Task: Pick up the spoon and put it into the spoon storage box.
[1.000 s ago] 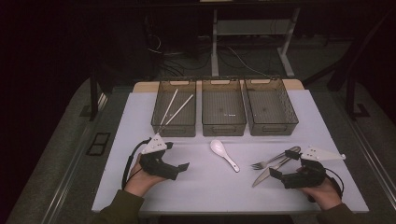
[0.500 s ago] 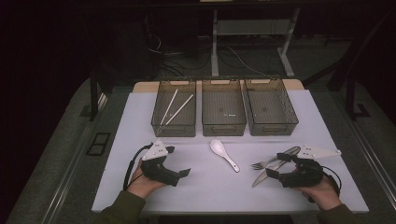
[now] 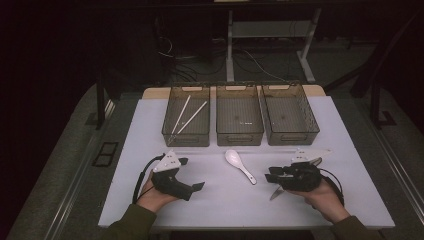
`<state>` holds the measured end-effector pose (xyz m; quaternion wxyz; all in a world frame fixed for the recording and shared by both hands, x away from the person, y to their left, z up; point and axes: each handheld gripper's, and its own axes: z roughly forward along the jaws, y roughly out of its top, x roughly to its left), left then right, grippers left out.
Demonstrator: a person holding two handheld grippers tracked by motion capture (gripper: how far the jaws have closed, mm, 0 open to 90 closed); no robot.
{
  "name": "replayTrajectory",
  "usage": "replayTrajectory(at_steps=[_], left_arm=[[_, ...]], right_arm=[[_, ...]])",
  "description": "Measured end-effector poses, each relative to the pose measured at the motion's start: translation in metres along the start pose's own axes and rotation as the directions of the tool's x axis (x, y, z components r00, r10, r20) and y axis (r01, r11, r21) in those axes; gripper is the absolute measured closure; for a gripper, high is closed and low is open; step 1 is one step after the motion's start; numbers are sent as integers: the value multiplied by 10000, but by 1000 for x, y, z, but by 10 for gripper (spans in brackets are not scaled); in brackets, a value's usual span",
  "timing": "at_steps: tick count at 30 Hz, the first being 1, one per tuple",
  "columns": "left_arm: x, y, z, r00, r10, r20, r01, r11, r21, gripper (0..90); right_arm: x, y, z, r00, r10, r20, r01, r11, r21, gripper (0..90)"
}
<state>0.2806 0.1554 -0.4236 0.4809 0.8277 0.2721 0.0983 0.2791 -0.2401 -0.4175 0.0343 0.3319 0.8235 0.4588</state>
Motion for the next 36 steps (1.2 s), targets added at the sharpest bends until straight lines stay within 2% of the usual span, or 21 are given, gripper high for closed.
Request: replayTrajectory(at_steps=[6, 11, 24, 27, 31, 33, 36], left_arm=[[1, 0, 1, 10000, 50, 62, -50, 9999, 106, 0], [0, 0, 2, 9999, 70, 122, -72, 9998, 174, 0], [-1, -1, 3, 9997, 150, 195, -154, 9996, 217, 0], [-1, 0, 3, 9997, 167, 201, -171, 9996, 204, 0], [-1, 0, 2, 9996, 175, 224, -179, 9996, 195, 0], [-1, 0, 3, 9996, 180, 237, -184, 9996, 203, 0], [-1, 0, 3, 9995, 187, 261, -193, 9996, 216, 0]], right_arm=[[4, 13, 19, 9993, -302, -232, 310, 9989, 364, 824], [8, 19, 34, 9983, -473, -349, 496, 9963, 698, 888], [15, 22, 60, 9967, -729, -364, 775, 9862, 1466, 896], [17, 21, 61, 9963, -824, -241, 853, 9820, 1684, 895], [19, 22, 63, 9960, -867, 232, 803, 9762, 2015, 897], [20, 21, 64, 9961, -877, 9, 855, 9729, 2150, 898], [22, 19, 68, 9951, -994, 13, 962, 9663, 2389, 898]])
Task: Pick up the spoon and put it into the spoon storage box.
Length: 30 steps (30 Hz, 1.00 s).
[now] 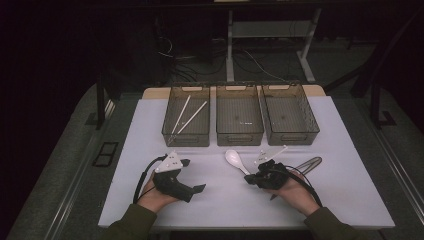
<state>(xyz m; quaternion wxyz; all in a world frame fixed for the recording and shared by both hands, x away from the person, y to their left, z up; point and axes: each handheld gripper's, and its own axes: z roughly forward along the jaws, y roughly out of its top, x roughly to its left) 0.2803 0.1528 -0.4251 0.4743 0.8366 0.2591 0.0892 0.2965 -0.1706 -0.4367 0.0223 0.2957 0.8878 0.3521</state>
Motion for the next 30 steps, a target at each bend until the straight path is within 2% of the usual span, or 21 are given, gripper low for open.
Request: replayTrajectory(at_steps=[4, 13, 30], left_arm=[[0, 0, 0, 10000, 5, 7, -5, 10000, -2, 0], [0, 0, 0, 10000, -20, 17, 20, 10000, -2, 0], [-1, 0, 0, 10000, -13, 35, 13, 10000, -4, 0]], right_arm=[[0, 0, 2, 9998, -13, 205, 9, 9998, 191, 898], [-4, -1, -1, 9992, 116, 379, -126, 9996, 265, 899], [-18, -3, -7, 9916, 299, 1259, -344, 9989, 331, 899]])
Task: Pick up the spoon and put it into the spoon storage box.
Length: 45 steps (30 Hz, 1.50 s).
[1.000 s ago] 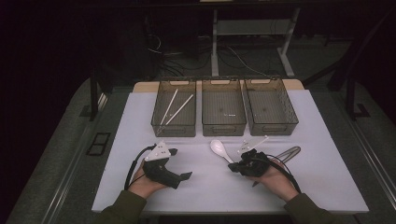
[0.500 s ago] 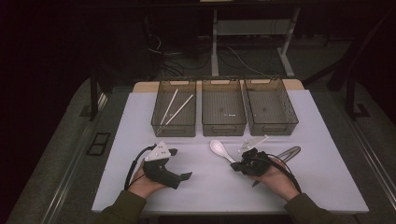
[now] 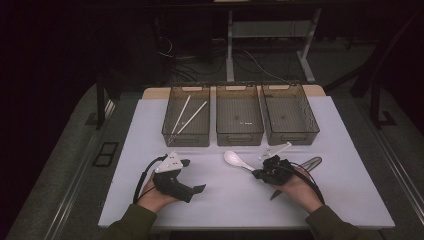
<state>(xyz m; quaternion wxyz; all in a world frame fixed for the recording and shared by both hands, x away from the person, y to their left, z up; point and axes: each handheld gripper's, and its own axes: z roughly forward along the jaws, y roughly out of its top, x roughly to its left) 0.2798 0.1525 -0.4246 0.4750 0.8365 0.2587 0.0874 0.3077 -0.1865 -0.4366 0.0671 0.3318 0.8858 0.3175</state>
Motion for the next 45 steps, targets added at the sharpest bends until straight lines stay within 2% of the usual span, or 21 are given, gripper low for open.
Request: replayTrajectory(at_steps=[8, 20, 23, 25, 28, 30, 32, 35, 40, 45], left_arm=[[0, 0, 0, 10000, -7, 4, 7, 10000, 9, 0], [0, 0, 0, 10000, 19, -2, -19, 10000, 43, 0], [1, 0, 0, 10000, 33, -11, -33, 10000, 39, 0], [1, 0, 0, 10000, 26, -6, -26, 10000, 22, 0], [1, -1, 1, 10000, -25, 20, 25, 10000, -6, 0], [1, -1, 1, 10000, -12, 9, 12, 10000, -42, 0], [2, -1, 1, 10000, -32, -16, 32, 10000, -72, 0], [3, -1, 1, 10000, -39, 1, 39, 10000, -85, 0], [2, -2, 2, 10000, -32, 14, 32, 10000, -89, 0], [2, -1, 2, 10000, -26, -3, 25, 9999, -127, 0]], right_arm=[[-8, -1, -1, 9994, 280, 216, -280, 9996, -12, 899], [-29, -3, -4, 9958, 745, 529, -733, 9970, -243, 899], [-33, -4, -5, 9952, 862, 474, -846, 9958, -346, 898], [-35, -4, -9, 9959, 875, 249, -861, 9949, -530, 896], [-35, 0, -15, 9976, 684, -120, -691, 9940, -849, 801], [-36, 3, -17, 9981, 591, -197, -608, 9925, -1056, 714], [-40, 7, -18, 9955, 726, -606, -799, 9883, -1296, 619], [-43, 13, -17, 9941, 712, -820, -821, 9870, -1385, 535], [-44, 25, -13, 9931, 616, -999, -772, 9840, -1605, 471], [-44, 36, -6, 9918, 491, -1176, -683, 9839, -1654, 466]])
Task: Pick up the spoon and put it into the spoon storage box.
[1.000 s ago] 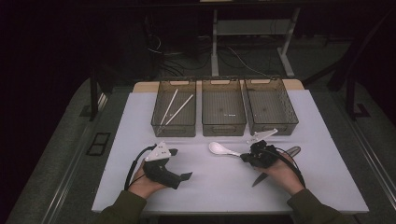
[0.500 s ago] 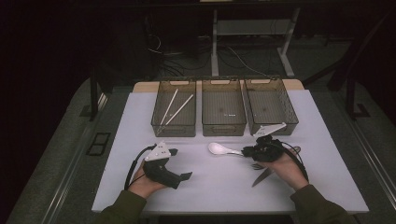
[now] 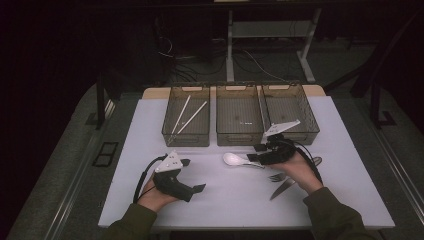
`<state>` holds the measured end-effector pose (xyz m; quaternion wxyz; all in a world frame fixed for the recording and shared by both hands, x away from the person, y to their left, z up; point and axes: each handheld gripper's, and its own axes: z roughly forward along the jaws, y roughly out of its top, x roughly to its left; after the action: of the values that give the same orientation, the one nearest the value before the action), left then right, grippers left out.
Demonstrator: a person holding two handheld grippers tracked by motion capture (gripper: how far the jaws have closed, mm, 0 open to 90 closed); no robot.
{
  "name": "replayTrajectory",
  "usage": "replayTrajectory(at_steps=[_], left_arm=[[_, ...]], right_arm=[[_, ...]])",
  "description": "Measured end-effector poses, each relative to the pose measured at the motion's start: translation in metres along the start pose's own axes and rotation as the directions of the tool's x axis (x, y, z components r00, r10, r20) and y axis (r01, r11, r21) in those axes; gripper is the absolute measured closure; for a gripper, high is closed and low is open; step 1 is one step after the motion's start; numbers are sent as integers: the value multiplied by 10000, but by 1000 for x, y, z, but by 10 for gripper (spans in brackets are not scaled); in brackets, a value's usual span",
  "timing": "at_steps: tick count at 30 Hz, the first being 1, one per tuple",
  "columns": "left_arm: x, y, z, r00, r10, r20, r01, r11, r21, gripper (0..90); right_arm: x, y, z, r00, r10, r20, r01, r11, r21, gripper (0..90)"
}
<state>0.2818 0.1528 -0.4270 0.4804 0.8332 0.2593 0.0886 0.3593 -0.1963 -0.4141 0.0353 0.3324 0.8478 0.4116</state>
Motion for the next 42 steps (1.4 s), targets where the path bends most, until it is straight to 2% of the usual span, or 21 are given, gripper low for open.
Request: replayTrajectory(at_steps=[12, 21, 34, 42], left_arm=[[0, 0, 0, 10000, 34, 55, -34, 10000, -5, 0], [0, 0, 0, 9999, 52, 122, -52, 10000, -1, 0], [-1, 0, 0, 9999, 58, 145, -58, 10000, 5, 0], [0, 0, 0, 9998, 100, 142, -101, 9999, 41, 0]], right_arm=[[3, 18, 30, 9997, -98, -213, 104, 9995, 293, 464], [3, 23, 51, 9995, -156, -274, 179, 9961, 860, 509], [6, 20, 63, 9979, -285, -581, 366, 9888, 1445, 573], [10, 18, 65, 9954, -545, -793, 672, 9834, 1684, 602]])
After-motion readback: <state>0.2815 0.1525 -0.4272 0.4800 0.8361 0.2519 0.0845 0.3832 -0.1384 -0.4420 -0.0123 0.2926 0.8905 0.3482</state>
